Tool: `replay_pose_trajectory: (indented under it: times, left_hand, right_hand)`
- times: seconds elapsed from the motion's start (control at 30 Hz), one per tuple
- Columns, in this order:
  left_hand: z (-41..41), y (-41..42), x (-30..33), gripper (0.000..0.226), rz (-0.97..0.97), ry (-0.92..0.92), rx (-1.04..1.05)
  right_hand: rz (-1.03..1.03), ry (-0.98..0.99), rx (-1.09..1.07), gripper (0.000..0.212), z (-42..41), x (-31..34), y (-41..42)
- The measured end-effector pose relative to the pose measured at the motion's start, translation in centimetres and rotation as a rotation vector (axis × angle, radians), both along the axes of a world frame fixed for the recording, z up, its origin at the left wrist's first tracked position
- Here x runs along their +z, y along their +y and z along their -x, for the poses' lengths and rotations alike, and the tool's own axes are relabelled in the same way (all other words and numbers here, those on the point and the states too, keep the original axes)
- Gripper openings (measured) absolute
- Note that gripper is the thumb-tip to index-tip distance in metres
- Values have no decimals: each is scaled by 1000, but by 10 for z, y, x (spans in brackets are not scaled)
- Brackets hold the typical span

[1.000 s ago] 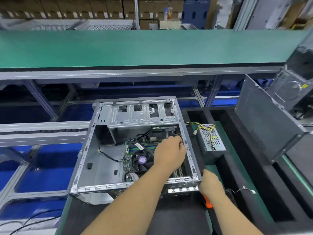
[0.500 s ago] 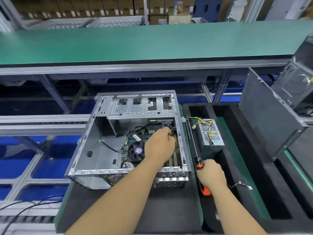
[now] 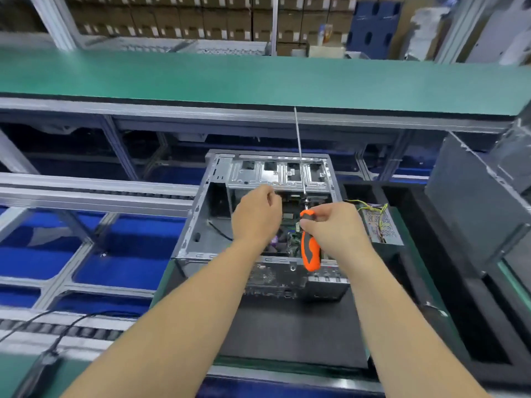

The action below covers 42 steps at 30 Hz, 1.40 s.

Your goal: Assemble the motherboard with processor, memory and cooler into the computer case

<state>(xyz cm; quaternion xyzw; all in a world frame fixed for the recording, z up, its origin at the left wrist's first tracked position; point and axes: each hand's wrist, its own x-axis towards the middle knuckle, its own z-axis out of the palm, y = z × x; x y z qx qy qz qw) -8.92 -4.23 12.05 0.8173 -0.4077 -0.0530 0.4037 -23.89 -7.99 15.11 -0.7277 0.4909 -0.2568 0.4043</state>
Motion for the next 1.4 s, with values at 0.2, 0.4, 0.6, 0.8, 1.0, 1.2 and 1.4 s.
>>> replay_pose_trajectory:
  times: [0.2, 0.4, 0.6, 0.8, 1.0, 1.2, 1.4]
  left_hand:
    - [-102, 123, -27, 22, -22, -144, 228]
    - [-183, 268, -96, 22, -218, -89, 408]
    - [-193, 376, -172, 21, -477, 14, 490]
    - [-192, 424, -209, 19, -526, 72, 475]
    - [-184, 447, -229, 24, -567, 98, 403]
    - [-175, 448, -234, 22, -574, 115, 335]
    - [-175, 438, -235, 20, -582, 94, 270]
  right_hand:
    - [-101, -7, 181, 9, -101, -43, 113]
    - [-129, 120, 415, 25, -185, -101, 230]
    - [-295, 387, 495, 17, -222, -181, 325]
    - [-440, 526, 486, 8, -220, -241, 399]
    - [-470, 593, 468, 20, -223, -265, 431]
    - [-509, 543, 469, 27, -226, -279, 440]
    - [-508, 420, 429, 37, -223, -285, 419]
